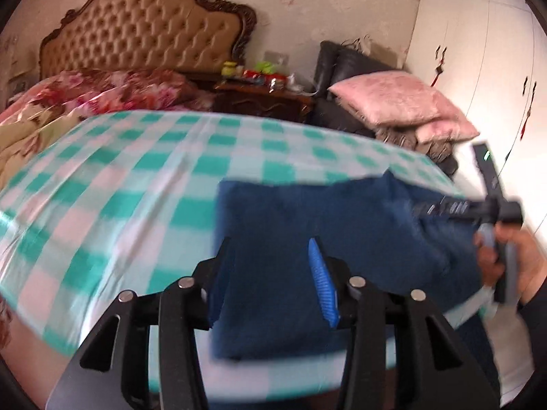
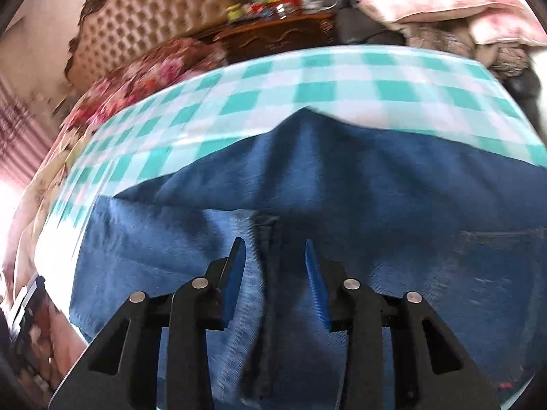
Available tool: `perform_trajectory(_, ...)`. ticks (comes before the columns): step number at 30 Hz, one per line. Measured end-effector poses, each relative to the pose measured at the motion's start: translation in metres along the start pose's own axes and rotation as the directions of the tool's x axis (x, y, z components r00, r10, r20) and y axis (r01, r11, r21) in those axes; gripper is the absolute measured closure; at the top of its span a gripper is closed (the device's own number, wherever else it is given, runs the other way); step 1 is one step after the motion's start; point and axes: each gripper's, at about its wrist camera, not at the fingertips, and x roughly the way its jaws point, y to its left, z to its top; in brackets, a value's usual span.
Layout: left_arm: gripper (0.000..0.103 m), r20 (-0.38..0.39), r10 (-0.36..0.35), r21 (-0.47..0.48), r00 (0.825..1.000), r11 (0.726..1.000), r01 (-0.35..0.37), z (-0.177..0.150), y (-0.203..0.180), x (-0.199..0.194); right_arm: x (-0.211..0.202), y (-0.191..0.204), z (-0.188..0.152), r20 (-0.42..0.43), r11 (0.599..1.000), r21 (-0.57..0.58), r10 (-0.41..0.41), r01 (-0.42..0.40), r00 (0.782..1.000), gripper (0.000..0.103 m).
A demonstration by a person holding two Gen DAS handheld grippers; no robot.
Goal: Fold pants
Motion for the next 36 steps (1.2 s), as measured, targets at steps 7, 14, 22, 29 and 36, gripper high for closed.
perform_trajectory(7, 0.087, -0.180, 0.072, 0.073, 0.981, 0.996, -0.060, 0.049, 0.012, 0.091, 0.017, 0.007, 0.010, -0.031, 0.999, -0.049, 0.006, -0.008, 0.999, 0.089)
perform_trajectory(14, 0.099, -0.289, 0.105, 0.010, 0.952, 0.994, -0.106, 0.052, 0.049, 0.152, 0.019, 0.005, 0.011, -0.038, 0.999, -0.048, 0.022, -0.024, 0.999, 0.090)
perform_trajectory(22, 0.090, -0.193, 0.062, 0.060, 0.979, 0.997, -0.052, 0.053, 0.011, 0.121, 0.004, -0.010, 0.005, 0.001, 0.997, 0.033, 0.075, -0.075, 0.997, 0.090)
perform_trajectory(29, 0.080, -0.308, 0.079, 0.105, 0.948, 0.993, -0.048, 0.042, -0.019, 0.162, -0.031, -0.007, -0.037, -0.016, 0.996, 0.052, 0.077, -0.076, 0.997, 0.090)
perform_trajectory(36, 0.081, -0.217, -0.010, 0.092, 0.976, 0.995, 0.031, 0.032, -0.060, 0.107, -0.036, -0.006, -0.070, -0.066, 0.987, 0.078, 0.144, -0.139, 0.987, 0.090)
